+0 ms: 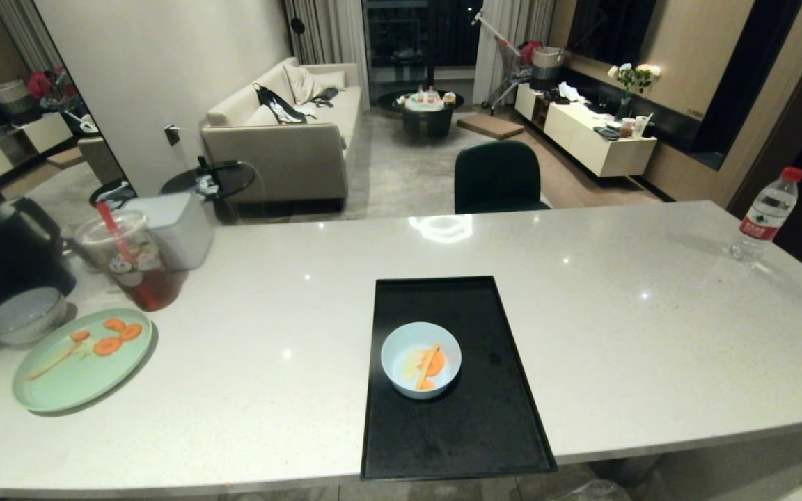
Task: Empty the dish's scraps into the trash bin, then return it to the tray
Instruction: Pick up the bowl with leftover food
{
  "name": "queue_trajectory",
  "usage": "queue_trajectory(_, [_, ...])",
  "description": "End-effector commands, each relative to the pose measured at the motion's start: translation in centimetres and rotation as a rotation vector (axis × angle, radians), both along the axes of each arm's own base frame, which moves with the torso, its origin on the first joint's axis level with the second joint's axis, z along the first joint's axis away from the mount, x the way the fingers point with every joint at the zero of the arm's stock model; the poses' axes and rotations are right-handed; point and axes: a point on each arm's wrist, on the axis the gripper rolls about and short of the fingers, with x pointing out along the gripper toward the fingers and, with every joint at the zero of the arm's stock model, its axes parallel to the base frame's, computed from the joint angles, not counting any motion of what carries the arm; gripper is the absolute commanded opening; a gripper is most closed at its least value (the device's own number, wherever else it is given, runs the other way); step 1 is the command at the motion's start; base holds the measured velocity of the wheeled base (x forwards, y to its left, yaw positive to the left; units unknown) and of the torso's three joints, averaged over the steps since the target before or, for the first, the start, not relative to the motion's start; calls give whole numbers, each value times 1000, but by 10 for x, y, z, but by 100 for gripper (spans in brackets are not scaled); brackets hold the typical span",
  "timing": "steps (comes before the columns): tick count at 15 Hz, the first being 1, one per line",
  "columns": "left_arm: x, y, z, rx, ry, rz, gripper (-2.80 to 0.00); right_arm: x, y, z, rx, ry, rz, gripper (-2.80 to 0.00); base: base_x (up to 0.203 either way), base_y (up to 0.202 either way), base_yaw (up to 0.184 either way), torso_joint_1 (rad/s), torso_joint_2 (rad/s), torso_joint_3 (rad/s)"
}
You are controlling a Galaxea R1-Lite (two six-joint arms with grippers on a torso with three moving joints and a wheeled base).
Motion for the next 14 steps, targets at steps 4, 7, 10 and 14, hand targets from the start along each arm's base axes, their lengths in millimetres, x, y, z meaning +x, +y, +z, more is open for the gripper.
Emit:
queue_trajectory(4, [0, 0, 0, -1, 1, 0, -280, 0, 0, 0, -6, 3, -2, -280, 0, 0, 0, 0, 0, 0])
queue_trajectory(7, [0, 0, 0, -1, 1, 0, -280, 0, 0, 0, -36, 0, 0, -280, 0, 0, 0, 0, 0, 0])
queue_trajectory(10, [0, 0, 0, -1, -1, 0, -280, -4, 1, 13, -55, -46, 55, -280, 0, 0, 0, 0, 0, 0])
queue_trajectory(14, [0, 0, 0, -1, 0, 0, -280, -5, 2, 66, -172, -51, 82, -280, 0, 0, 0, 0, 0, 0])
